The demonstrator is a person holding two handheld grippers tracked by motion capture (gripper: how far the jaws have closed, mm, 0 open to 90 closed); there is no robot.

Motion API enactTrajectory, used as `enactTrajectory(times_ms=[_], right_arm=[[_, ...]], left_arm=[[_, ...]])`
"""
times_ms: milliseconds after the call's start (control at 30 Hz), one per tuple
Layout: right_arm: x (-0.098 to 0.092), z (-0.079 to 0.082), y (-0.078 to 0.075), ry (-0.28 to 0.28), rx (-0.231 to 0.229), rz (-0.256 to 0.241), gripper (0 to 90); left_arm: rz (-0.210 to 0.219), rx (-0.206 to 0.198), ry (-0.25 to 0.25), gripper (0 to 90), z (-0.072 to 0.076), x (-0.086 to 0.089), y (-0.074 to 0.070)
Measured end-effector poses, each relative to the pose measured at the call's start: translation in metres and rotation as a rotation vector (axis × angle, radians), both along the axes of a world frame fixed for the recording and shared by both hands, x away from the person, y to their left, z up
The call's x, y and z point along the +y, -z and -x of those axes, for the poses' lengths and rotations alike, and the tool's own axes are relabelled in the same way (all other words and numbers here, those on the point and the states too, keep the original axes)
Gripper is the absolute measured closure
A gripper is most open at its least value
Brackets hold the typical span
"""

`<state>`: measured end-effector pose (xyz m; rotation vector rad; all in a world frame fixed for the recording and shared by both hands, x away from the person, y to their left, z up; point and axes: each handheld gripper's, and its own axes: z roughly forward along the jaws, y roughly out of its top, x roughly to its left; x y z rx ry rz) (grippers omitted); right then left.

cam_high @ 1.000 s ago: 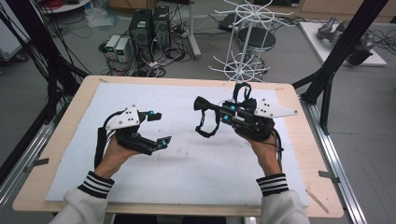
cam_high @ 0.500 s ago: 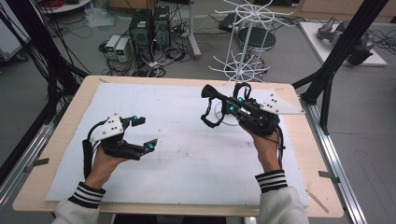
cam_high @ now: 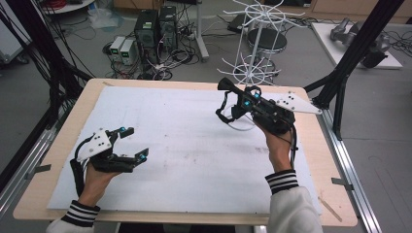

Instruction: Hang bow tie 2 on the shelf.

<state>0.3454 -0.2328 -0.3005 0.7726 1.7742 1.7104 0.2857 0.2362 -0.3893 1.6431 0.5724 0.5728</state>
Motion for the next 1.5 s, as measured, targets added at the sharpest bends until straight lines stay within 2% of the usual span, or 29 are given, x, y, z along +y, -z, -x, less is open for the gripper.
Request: enactTrajectory(times_ms=[233,433,667,967,1500], right_arm=[[0.006,-0.014,-0.004,0.044,0.009,0.0,79.4],[0.012,-0.021,-0.008,0.086,0.002,0.038,79.4],[0.009,-0.027,-0.01,0.13,0.008,0.043,79.3],[0.007,-0.034,-0.007,0.172,0.009,0.091,79.1],[0.01,-0.042,-0.008,0.215,0.024,0.135,77.1]], left_arm=[[0.03,-0.039,-0.05,12.2,0.008,0.016,0.005],[0.043,-0.029,-0.065,12.2,0.011,0.024,0.011],[0.057,-0.034,-0.086,12.3,0.015,0.03,0.021],[0.054,-0.029,-0.09,12.3,0.016,0.031,0.024],[0.059,-0.036,-0.103,12.3,0.017,0.031,0.025]])
